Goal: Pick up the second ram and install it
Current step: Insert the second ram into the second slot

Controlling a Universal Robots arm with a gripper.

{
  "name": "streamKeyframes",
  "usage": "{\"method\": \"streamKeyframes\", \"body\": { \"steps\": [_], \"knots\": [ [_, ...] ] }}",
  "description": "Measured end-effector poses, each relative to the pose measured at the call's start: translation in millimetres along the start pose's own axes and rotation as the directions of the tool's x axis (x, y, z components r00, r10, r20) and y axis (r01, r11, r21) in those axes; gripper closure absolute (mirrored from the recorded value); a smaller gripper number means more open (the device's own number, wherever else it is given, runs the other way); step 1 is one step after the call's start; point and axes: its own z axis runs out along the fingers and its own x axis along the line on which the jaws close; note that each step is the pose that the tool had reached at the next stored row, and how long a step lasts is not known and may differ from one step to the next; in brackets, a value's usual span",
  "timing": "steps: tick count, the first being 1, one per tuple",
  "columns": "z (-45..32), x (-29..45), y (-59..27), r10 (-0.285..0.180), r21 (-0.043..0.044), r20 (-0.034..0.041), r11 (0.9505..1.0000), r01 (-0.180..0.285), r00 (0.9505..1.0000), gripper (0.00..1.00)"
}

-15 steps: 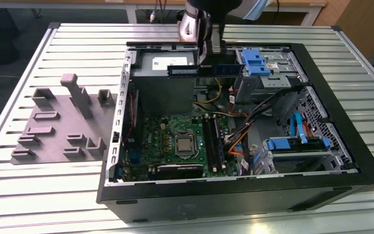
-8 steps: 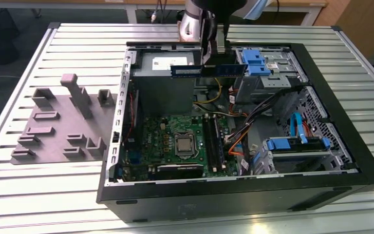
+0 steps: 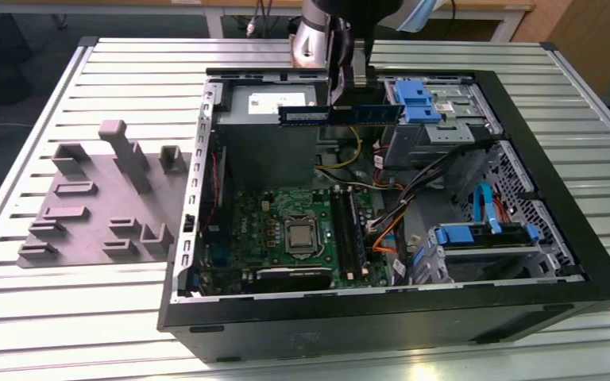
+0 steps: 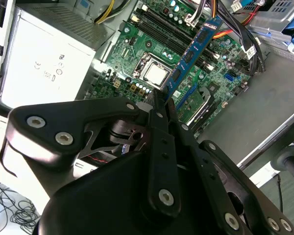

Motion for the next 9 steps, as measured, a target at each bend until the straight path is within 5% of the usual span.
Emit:
{"method": "streamKeyframes", "body": {
  "steps": [9],
  "knots": [
    [0.1, 0.0, 0.0, 0.012, 0.0001, 0.0, 0.9999, -0.012, 0.9999, 0.86]
  ]
}}
